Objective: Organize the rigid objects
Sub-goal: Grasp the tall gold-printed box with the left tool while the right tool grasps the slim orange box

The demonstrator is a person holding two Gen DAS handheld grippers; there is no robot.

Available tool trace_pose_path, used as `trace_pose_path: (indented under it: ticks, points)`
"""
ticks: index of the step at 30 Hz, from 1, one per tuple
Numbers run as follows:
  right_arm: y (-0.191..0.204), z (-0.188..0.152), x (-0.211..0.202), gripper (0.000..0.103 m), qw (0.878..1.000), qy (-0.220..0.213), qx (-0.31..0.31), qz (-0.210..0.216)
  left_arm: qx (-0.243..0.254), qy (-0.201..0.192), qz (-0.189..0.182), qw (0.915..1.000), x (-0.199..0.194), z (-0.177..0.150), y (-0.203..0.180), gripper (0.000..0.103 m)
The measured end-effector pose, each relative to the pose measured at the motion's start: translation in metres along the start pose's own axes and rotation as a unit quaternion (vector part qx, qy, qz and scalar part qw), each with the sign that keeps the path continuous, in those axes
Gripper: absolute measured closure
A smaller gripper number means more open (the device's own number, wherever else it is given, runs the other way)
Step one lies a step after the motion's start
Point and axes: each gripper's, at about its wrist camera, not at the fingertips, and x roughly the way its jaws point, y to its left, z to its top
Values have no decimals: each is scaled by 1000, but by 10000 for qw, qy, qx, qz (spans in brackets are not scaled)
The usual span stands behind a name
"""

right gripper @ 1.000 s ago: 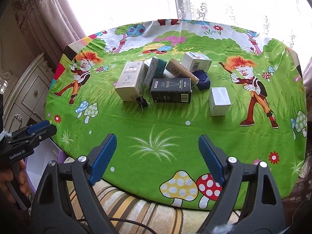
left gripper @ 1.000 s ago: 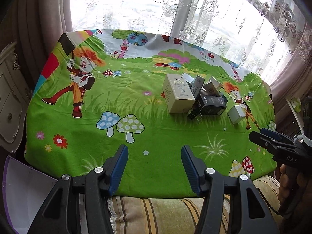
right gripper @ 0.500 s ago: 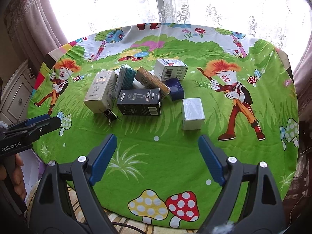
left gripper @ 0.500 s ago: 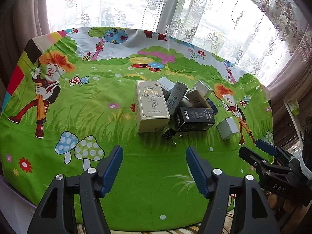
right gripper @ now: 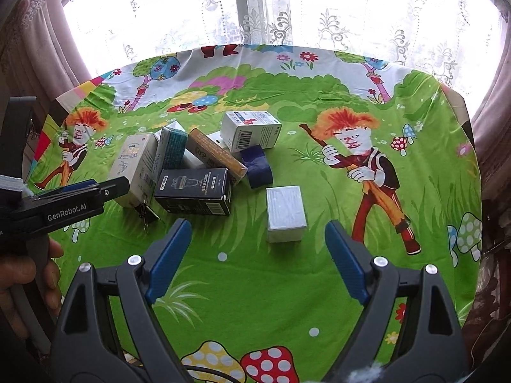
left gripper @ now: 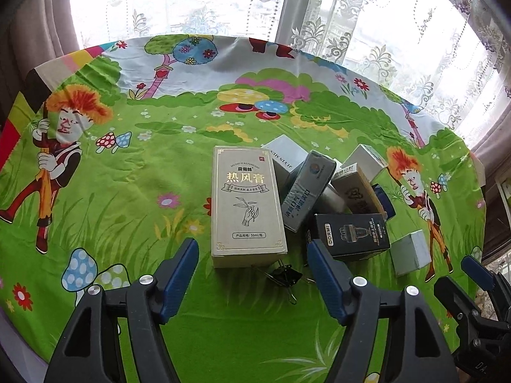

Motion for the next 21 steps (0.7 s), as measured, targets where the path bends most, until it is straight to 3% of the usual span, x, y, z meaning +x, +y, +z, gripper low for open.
trace_pose_path:
  ticks: [8, 21]
  points:
    - [8, 19, 17, 15, 9998, -20, -186, -13, 67, 49, 167, 9998, 18, 5, 1, 32]
    - [38, 60, 57, 15, 9895, 156, -1369, 436, 89, 20, 65, 9999, 29, 4, 10, 32]
